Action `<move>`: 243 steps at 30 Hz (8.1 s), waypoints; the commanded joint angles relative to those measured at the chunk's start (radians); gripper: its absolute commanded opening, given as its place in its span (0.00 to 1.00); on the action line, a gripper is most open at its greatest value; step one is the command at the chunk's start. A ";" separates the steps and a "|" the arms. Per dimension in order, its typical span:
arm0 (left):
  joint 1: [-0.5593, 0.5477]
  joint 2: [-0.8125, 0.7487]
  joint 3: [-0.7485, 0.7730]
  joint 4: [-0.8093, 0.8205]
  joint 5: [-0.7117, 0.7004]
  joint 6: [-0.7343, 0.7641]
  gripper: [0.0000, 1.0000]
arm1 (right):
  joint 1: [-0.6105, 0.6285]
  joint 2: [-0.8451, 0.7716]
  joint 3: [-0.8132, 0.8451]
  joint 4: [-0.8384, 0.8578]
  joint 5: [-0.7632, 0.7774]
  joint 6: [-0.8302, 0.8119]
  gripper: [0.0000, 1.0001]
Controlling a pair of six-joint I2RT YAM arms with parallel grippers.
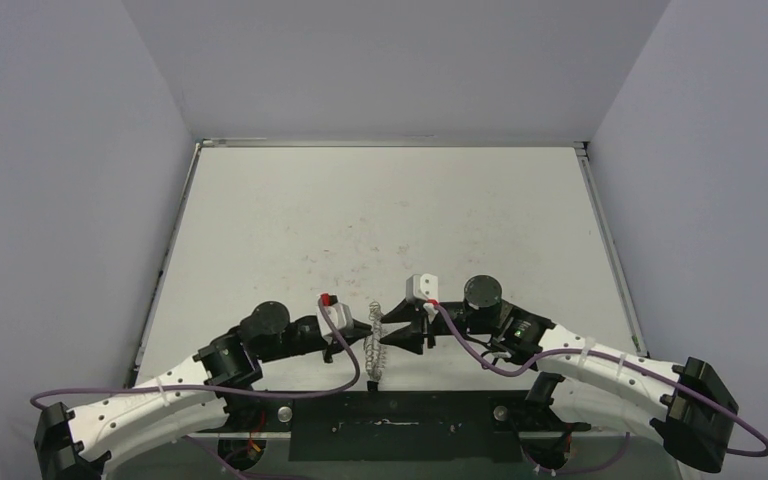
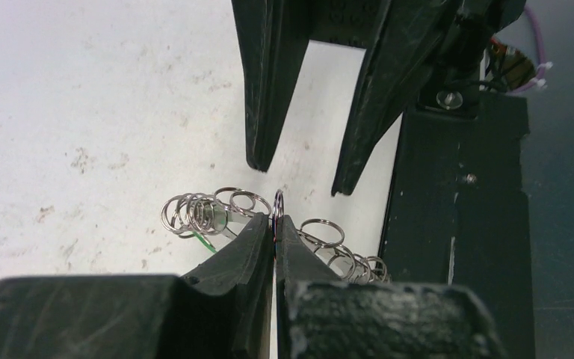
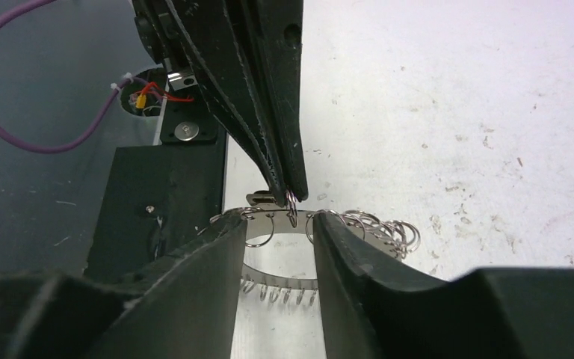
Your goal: Put the keys on the keyring
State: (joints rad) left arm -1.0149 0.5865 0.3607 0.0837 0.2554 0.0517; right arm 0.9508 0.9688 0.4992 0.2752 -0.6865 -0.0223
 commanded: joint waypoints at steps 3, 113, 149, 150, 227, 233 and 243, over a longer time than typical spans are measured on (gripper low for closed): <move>0.002 0.025 0.168 -0.218 -0.013 0.085 0.00 | 0.005 -0.058 0.056 -0.007 0.010 -0.046 0.49; 0.002 -0.136 0.019 -0.019 0.035 0.119 0.35 | 0.025 -0.017 0.028 0.216 -0.038 0.061 0.00; 0.002 0.007 0.257 -0.288 0.050 0.213 0.00 | 0.027 -0.046 0.063 0.062 0.017 -0.017 0.38; 0.002 0.025 0.283 -0.334 0.048 0.223 0.00 | 0.027 -0.053 0.065 0.046 0.025 -0.026 0.41; -0.001 -0.149 -0.003 0.022 0.057 0.053 0.10 | 0.060 -0.013 0.024 0.275 0.007 0.022 0.00; -0.001 -0.109 -0.002 0.018 0.076 0.060 0.08 | 0.061 -0.026 0.021 0.290 0.008 0.048 0.00; -0.001 -0.101 0.000 -0.004 0.077 0.068 0.31 | 0.060 -0.035 0.012 0.302 0.008 0.051 0.00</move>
State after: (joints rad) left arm -1.0126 0.4820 0.3443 0.0711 0.3107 0.1173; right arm 1.0031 0.9684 0.4995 0.4255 -0.6586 0.0174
